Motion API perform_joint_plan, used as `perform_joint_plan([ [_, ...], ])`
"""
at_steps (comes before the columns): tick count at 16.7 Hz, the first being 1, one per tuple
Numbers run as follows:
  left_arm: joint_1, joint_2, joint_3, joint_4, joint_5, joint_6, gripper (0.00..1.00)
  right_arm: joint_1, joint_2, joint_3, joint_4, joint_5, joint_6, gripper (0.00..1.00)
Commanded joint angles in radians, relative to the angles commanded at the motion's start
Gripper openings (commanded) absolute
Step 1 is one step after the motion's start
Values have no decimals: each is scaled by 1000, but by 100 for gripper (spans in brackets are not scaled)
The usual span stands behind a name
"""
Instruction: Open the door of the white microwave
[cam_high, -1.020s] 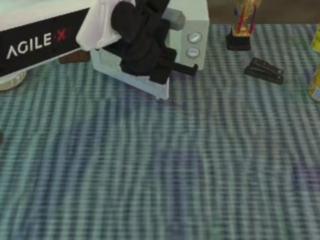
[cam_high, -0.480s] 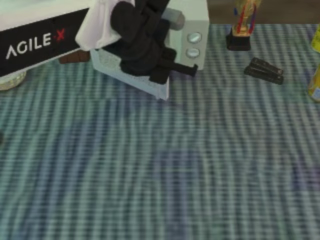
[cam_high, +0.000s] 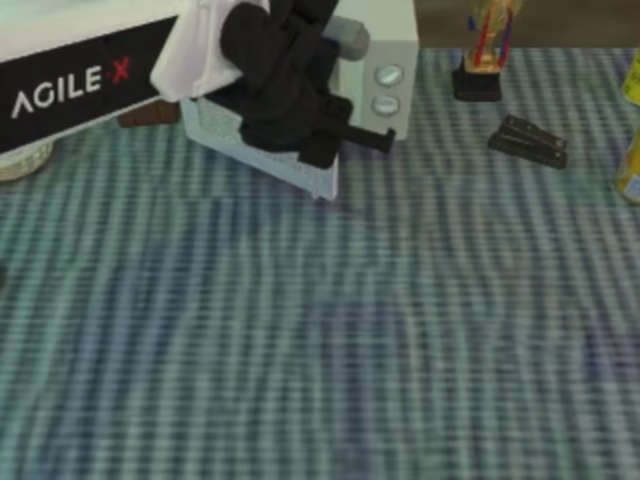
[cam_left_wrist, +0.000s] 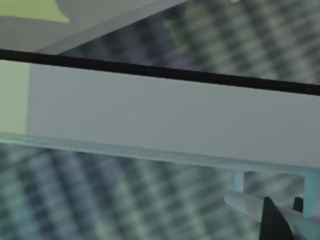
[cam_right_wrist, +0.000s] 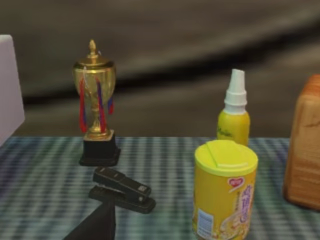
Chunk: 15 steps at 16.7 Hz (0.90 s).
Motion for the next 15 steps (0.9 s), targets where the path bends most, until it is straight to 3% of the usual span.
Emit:
perform_joint_plan([
  [15,23,-53,-74,25,49,85,0,0,0,0,0,0,0,100],
])
